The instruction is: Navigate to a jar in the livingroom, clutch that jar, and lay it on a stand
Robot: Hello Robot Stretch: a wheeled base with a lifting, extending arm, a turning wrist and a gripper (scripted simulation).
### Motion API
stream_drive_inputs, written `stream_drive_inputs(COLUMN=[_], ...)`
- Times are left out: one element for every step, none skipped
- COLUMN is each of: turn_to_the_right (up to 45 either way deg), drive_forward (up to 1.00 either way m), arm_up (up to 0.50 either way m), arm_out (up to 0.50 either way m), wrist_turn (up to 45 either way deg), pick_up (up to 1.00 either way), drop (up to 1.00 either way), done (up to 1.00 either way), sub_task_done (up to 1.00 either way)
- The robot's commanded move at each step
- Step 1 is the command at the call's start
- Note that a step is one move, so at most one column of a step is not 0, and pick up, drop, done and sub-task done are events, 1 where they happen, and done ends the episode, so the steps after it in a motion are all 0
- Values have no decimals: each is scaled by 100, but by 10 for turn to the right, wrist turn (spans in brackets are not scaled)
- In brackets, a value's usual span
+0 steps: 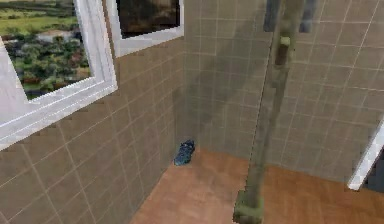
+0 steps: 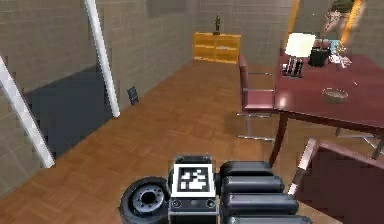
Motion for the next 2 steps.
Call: stream_drive_inputs(turn_to_the_right=[-390,0], drive_forward=[0,40], arm_up=[0,0], arm_out=[0,0], wrist_turn=[0,0], pick_up=[0,0], drop=[0,0], done=[0,0], sub_task_done=[0,0])
